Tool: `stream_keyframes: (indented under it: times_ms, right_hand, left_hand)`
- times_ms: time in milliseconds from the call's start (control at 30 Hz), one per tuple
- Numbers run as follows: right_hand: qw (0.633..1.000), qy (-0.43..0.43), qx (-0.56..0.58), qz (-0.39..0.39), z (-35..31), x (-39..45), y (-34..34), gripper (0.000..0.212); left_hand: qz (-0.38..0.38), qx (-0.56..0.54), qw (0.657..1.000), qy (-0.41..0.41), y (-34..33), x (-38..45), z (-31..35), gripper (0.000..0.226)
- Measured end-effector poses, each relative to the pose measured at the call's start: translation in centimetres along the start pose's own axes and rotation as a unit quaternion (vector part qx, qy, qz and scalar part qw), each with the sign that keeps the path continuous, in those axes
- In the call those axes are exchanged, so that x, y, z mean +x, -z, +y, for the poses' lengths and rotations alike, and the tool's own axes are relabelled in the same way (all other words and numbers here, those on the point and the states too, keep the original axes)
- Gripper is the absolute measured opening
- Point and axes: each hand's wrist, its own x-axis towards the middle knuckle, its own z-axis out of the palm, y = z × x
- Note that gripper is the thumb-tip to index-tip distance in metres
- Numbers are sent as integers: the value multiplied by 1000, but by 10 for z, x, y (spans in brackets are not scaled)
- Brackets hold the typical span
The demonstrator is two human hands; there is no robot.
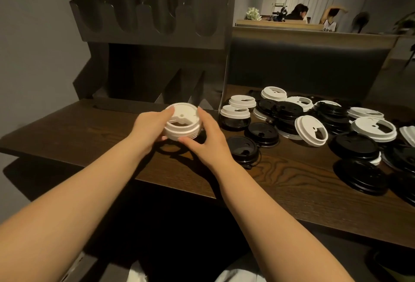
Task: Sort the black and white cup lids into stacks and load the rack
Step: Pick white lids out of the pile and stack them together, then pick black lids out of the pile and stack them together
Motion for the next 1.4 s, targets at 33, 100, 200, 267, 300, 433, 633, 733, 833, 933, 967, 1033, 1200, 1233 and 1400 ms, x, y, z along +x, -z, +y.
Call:
stream_keyframes:
  times_ms: [33,100,200,267,300,433,633,733,833,933,967,1033,1200,1233,1400]
  right_hand:
    - [1000,-5,-8,-26,-2,0,-1,76]
    - [996,-8,-41,-84,-5,-1,-3,66]
    - [982,-3,-122,-148,-10,-3,-4,56]
    - [980,3,-147,-132,-11,-4,-4,51]
    - [982,11,-158,-104,-10,-4,-4,48]
    - [975,-34,-217,14,-6,1,-1,44]
    - [905,-114,-393,-113,-5,-2,14,55]
    - [890,-73,-405,-196,-14,-2,1,55]
    - [884,-59,-434,-166,-13,-5,7,58]
    - [880,-137,-446,-85,-6,-22,30,59]
    - [875,-171,-449,-59,-4,-29,36,59]
    - [868,-198,-455,-24,-3,-40,38,56]
    - [903,-151,-399,-49,-2,-35,21,51]
    - [910,-144,-384,-66,-1,-33,19,54]
    - [920,-123,-345,-138,0,-28,15,66]
  left_hand:
    - [34,48,998,-15,3,3,-1,44]
    - [70,165,983,-28,11,7,-4,49]
    - [95,275,957,6,29,18,-16,54]
    - [100,315,943,28,42,26,-26,57]
    - [98,333,937,37,46,28,-29,58]
    - [95,351,931,29,48,29,-34,57]
    - [148,296,942,-52,44,30,-43,55]
    - [158,276,946,-63,39,30,-43,52]
    - [161,252,953,-59,35,28,-42,49]
    - [169,243,954,-55,36,27,-41,48]
    - [173,241,953,-57,35,27,-40,49]
    - [186,229,953,-64,35,28,-40,52]
    - [186,232,950,-92,33,24,-42,48]
    - [183,241,948,-98,32,23,-43,48]
    - [210,256,939,-88,22,16,-40,42]
